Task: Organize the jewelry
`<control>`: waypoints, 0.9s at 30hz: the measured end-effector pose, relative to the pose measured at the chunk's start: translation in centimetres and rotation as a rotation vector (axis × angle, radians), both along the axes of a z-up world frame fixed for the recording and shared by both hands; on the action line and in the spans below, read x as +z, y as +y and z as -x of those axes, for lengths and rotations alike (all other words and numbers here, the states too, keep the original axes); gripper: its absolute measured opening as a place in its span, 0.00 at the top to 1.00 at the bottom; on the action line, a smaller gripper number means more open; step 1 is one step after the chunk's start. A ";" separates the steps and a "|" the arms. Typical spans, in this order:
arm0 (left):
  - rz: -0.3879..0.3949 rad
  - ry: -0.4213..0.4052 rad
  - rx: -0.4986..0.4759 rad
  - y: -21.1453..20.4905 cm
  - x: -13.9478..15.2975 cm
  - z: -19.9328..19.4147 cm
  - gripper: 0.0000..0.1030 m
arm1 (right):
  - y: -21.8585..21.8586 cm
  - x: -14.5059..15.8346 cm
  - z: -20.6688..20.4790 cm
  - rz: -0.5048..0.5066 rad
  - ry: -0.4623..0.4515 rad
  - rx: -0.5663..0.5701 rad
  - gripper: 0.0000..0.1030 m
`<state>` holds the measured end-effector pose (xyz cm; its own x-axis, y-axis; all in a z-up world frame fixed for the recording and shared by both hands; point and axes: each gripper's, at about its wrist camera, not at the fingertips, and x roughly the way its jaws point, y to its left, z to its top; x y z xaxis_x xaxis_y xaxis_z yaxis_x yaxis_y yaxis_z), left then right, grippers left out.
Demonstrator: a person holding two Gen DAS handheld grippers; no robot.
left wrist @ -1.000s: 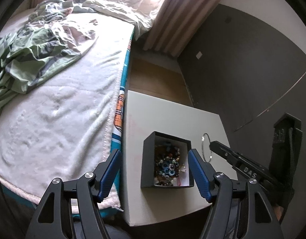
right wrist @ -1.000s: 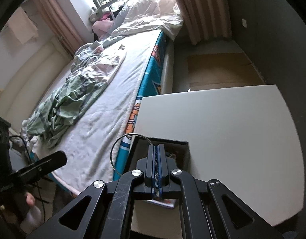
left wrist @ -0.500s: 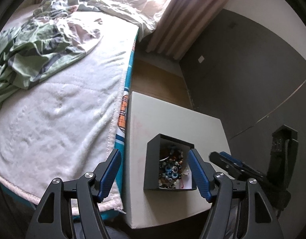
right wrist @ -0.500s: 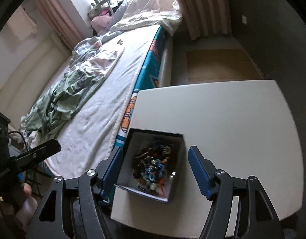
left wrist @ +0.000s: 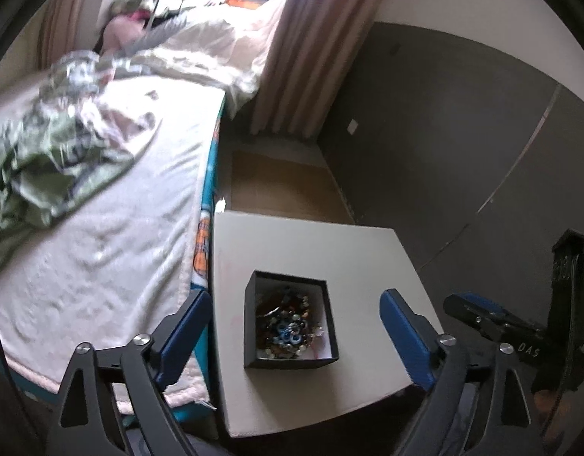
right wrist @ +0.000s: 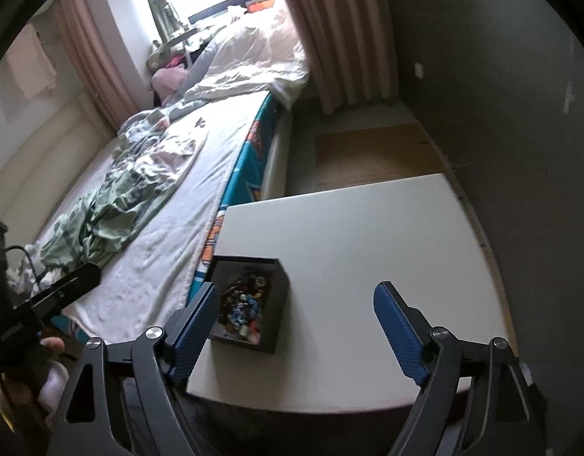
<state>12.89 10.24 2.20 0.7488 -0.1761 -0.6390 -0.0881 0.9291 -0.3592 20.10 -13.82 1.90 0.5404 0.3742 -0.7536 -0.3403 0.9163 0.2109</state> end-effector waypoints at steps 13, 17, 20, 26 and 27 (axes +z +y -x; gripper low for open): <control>-0.148 -0.127 -0.046 -5.1 4.4 5.3 0.00 | -4.4 4.1 5.8 0.006 -0.103 -0.049 0.00; -0.179 -0.161 -0.055 -6.1 5.4 7.2 0.00 | -5.5 5.1 7.6 -0.001 -0.140 -0.053 0.00; -0.195 -0.182 -0.058 -6.6 6.0 8.5 0.00 | -6.3 5.6 8.9 0.001 -0.167 -0.058 0.00; -0.212 -0.220 -0.049 -7.3 6.7 11.1 0.00 | -7.6 6.8 11.3 0.006 -0.244 -0.057 0.00; -0.216 -0.228 -0.046 -7.3 6.8 11.5 0.00 | -7.8 7.0 11.7 0.000 -0.253 -0.058 0.00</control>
<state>1.40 2.90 8.99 0.8713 -0.0917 -0.4821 0.0158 0.9871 -0.1593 8.38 -21.66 8.91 0.7320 0.3373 -0.5920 -0.3294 0.9358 0.1259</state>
